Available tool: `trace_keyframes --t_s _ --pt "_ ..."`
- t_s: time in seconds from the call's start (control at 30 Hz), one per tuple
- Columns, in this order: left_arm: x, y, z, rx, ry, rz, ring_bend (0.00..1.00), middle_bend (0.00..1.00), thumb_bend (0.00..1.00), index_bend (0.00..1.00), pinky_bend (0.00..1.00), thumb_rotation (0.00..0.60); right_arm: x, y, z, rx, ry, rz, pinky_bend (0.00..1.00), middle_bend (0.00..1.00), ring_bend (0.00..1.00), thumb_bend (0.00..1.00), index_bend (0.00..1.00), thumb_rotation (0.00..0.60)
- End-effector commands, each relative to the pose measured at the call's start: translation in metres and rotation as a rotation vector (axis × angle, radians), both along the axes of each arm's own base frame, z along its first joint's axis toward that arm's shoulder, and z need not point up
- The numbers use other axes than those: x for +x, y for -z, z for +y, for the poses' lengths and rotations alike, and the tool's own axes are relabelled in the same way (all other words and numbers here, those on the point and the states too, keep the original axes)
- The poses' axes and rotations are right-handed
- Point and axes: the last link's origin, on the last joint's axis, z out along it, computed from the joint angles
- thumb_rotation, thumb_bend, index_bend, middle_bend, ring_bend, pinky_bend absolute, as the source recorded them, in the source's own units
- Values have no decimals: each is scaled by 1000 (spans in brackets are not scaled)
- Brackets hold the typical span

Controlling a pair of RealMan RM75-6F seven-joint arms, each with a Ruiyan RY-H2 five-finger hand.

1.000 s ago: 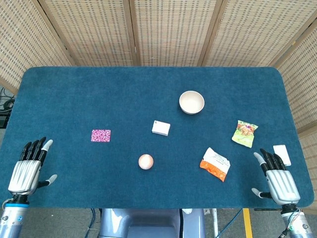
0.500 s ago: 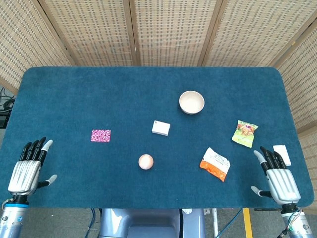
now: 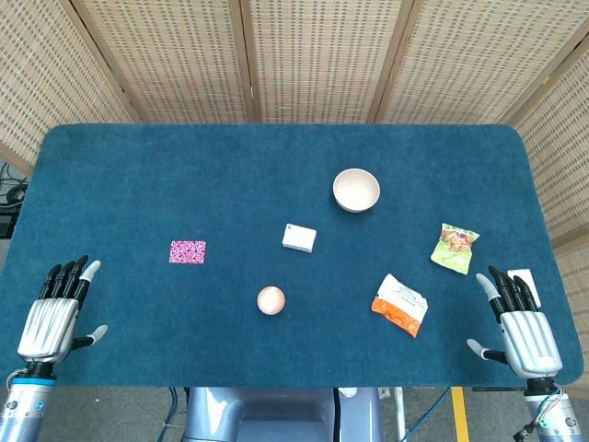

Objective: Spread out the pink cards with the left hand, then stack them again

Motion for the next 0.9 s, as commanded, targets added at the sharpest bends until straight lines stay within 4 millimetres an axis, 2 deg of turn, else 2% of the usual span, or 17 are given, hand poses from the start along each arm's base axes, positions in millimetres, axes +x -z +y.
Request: trace_keyframes --t_s 0.03,0.37,0.9 --pt "0 1 0 -2 -2 0 0 0 178 0 0 600 -1 -1 0 -1 3 -2 0 0 0 105 0 600" --pt "0 -1 2 4 -4 -1 0 0 179 0 0 600 -2 -1 -1 3 11 -5 0 0 0 105 0 600" --pt "-1 9 7 -38 -28 8 0 0 197 0 0 600 -3 -1 -2 -2 10 -15 0 0 0 105 0 600"
